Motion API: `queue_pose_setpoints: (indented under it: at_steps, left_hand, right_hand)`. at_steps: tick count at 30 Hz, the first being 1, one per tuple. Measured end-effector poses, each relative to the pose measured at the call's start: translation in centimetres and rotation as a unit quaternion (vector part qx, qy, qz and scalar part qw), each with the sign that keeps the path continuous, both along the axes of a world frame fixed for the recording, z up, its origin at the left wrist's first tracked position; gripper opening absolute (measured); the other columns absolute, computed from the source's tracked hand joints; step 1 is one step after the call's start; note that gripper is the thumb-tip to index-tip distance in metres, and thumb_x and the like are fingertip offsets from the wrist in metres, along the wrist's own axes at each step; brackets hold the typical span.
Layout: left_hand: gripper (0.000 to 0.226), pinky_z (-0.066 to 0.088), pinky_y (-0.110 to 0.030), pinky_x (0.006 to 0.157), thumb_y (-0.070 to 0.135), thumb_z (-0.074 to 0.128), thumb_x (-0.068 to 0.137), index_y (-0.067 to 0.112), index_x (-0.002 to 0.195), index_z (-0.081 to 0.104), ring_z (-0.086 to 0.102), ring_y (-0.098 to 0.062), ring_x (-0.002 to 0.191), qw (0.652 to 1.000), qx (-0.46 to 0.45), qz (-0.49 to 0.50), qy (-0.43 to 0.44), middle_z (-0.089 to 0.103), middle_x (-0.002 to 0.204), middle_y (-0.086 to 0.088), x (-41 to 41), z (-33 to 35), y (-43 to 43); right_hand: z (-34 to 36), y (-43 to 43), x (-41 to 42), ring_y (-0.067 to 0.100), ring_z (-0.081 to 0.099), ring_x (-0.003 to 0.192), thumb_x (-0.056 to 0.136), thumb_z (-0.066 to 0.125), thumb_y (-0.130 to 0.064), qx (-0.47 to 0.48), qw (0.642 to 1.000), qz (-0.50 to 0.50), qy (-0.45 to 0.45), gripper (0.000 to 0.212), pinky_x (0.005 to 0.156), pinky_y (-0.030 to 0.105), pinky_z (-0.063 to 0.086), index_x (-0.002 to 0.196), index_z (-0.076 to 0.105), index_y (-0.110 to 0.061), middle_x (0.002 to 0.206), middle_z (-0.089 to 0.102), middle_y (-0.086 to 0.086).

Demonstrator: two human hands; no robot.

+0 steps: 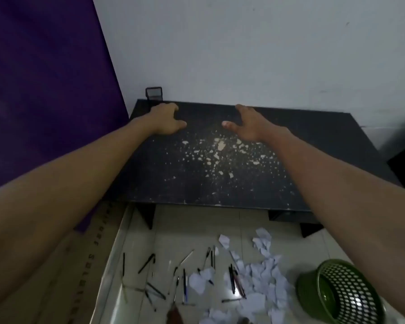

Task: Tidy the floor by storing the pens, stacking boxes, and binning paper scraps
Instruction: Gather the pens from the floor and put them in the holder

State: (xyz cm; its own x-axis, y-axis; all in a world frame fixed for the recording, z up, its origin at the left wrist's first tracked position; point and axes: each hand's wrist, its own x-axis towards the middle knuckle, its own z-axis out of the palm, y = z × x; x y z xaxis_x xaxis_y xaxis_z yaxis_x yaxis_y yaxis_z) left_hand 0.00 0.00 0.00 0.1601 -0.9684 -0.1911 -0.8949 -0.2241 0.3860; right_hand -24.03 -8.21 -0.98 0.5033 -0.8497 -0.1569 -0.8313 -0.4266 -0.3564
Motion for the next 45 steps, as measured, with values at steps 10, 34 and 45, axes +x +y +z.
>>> queue_pose_setpoints:
  at_steps: [10,34,45]
  left_hand:
    - [0.073,0.035,-0.037,0.107,0.045,0.055,0.091,0.009,0.147,0.026,0.035,-0.033,0.134,0.996,0.065,0.052,0.034,0.031,0.15,-0.015,-3.6,-8.1,4.9]
    - [0.066,0.037,-0.044,0.108,0.035,0.057,0.091,0.01,0.146,0.029,0.034,-0.035,0.134,0.982,0.138,0.112,0.065,0.034,0.148,-0.016,-9.6,-24.6,20.5]
    - [0.061,0.034,-0.042,0.111,0.03,0.057,0.092,0.008,0.144,0.034,0.034,-0.033,0.135,0.964,0.182,0.149,0.123,0.036,0.147,-0.018,-9.9,-39.1,27.0]
  right_hand:
    - [-8.7,3.9,-2.4,0.035,0.029,0.14,0.092,0.046,-0.058,0.066,0.997,0.034,0.009,0.083,0.114,0.046,0.029,0.152,0.016,-0.009,0.155,0.026,0.017]
    - [-23.2,18.0,-9.2,0.036,0.037,0.134,0.095,0.046,-0.052,0.104,0.994,0.023,0.029,0.068,0.109,0.05,0.033,0.145,0.032,-0.009,0.148,0.036,0.018]
    - [-38.1,24.4,-12.0,0.031,0.044,0.129,0.095,0.046,-0.049,0.15,0.988,-0.043,0.016,0.057,0.108,0.042,0.036,0.137,0.044,-0.011,0.141,0.045,0.013]
